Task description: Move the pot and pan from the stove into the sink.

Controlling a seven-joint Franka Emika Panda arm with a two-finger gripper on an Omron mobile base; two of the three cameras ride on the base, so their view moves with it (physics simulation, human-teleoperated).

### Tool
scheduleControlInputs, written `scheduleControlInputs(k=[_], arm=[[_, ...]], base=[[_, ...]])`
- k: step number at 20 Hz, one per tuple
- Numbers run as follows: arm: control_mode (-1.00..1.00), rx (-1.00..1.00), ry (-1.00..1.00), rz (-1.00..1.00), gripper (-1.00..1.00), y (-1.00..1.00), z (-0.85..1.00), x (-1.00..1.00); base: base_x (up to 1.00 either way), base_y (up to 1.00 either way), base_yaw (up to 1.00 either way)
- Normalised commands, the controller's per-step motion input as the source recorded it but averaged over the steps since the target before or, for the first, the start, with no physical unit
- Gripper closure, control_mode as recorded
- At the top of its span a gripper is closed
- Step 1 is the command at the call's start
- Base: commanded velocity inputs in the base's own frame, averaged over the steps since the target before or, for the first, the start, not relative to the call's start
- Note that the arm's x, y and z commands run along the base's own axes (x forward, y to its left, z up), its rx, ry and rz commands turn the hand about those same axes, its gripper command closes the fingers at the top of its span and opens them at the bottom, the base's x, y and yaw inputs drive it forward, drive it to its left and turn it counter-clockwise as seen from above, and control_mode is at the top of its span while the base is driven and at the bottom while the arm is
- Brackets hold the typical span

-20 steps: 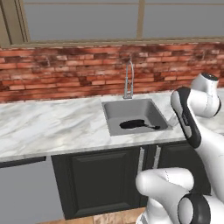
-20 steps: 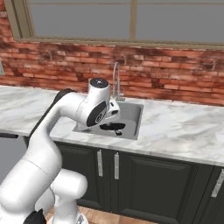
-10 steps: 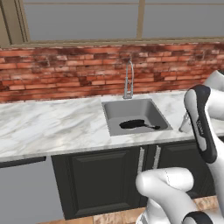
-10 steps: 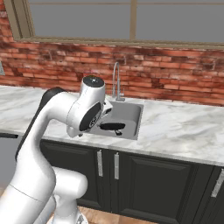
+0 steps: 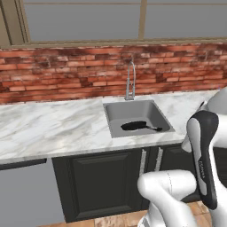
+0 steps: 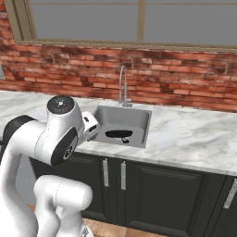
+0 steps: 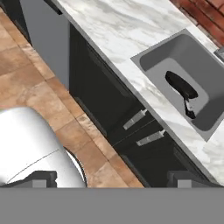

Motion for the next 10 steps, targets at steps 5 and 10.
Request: scheduleControlInputs(k=[5,10], arm=[[-1.0,-0.01,-0.09,-0.08,-1.0,0.16,-0.03,-0.21],[1.0,0.0,0.0,0.0,-1.0,0.0,0.0,0.0]], base=[[0.0,0.0,0.0],[-0.14,0.15,0.01]])
